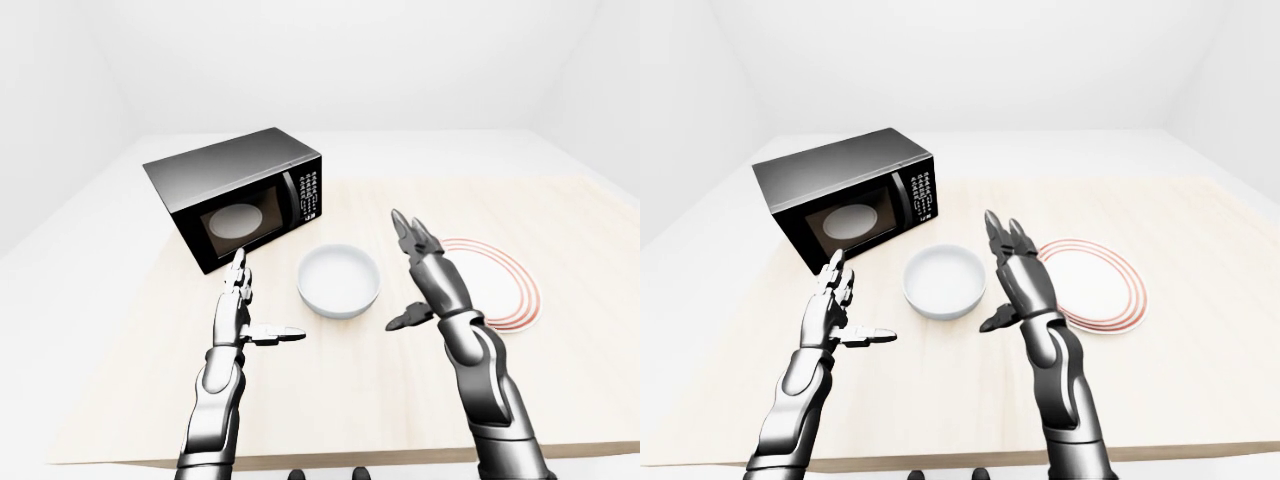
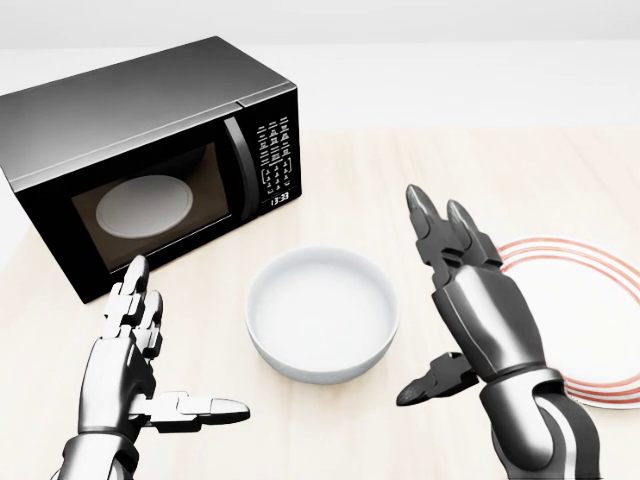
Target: Pick up the white bowl and put it on the plate.
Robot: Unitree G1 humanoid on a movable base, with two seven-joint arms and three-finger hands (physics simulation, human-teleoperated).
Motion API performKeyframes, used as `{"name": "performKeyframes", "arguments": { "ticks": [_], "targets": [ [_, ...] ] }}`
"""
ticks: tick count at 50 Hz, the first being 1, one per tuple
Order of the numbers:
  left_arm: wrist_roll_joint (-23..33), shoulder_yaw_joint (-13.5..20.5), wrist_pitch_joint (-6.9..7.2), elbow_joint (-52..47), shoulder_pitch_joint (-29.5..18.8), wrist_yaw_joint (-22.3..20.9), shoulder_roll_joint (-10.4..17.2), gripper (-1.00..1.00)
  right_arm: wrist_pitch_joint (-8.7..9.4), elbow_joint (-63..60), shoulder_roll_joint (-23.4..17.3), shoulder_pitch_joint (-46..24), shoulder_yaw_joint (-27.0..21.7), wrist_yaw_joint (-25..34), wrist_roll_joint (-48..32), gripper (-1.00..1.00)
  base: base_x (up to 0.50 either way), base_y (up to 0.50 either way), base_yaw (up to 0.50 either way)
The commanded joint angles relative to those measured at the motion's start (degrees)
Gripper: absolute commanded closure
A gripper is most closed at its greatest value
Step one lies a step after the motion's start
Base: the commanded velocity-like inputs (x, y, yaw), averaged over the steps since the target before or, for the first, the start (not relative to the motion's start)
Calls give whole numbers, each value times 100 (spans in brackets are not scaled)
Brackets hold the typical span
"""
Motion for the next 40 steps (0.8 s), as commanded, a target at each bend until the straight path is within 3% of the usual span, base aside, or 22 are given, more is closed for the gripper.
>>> {"name": "performKeyframes", "arguments": {
  "ticks": [1, 15, 40],
  "targets": [
    [0, 0, 0, 0, 0, 0, 0, -100, -265, 130, -183, -290, -54, 699, -798, -100, 0, 0, 0],
    [0, 0, 0, 0, 0, 0, 0, -100, -265, 225, -228, -597, -56, 1457, -1047, -100, 0, 0, 0],
    [0, 0, 0, 0, 0, 0, 0, -100, -265, 277, -13, -783, 315, 2154, -1650, -100, 0, 0, 0]
  ]
}}
